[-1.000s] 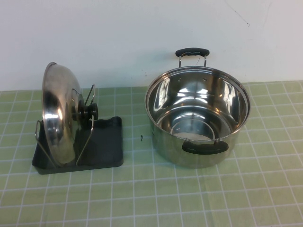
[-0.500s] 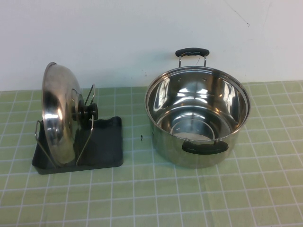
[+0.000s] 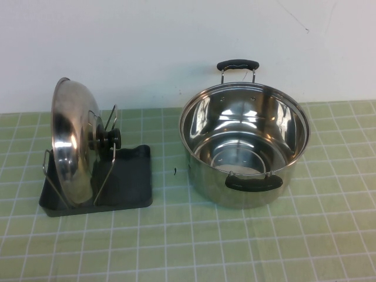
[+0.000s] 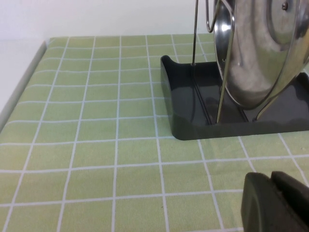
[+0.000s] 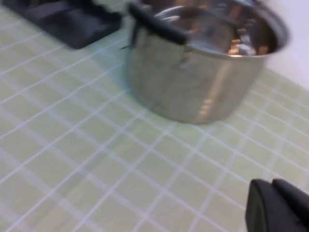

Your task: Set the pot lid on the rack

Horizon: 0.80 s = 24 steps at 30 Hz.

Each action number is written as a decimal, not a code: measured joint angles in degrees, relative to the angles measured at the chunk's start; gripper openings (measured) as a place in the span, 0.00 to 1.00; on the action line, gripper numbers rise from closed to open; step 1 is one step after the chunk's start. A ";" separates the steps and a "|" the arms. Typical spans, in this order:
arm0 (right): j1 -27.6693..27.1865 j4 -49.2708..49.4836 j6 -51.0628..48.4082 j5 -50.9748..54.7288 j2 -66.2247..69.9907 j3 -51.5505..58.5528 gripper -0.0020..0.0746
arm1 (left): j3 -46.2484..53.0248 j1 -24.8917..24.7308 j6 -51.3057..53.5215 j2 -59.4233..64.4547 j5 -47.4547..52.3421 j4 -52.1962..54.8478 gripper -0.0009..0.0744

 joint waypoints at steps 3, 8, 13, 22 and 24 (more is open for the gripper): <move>-9.74 0.85 0.00 -2.71 -3.19 2.59 0.02 | 0.00 0.00 0.00 0.00 0.00 0.00 0.01; -23.31 -1.09 0.00 -3.55 -7.90 6.42 0.02 | 0.00 0.00 0.00 0.00 0.00 0.00 0.01; -32.26 -1.67 0.00 -4.40 -8.39 10.08 0.02 | 0.00 0.00 0.00 0.00 0.00 0.00 0.01; -37.62 -1.81 0.00 -7.40 -8.42 13.86 0.02 | 0.00 0.00 0.00 0.00 0.04 0.00 0.01; -37.70 -1.81 0.00 -7.48 -8.42 13.86 0.02 | 0.00 0.00 0.00 0.00 0.04 0.00 0.01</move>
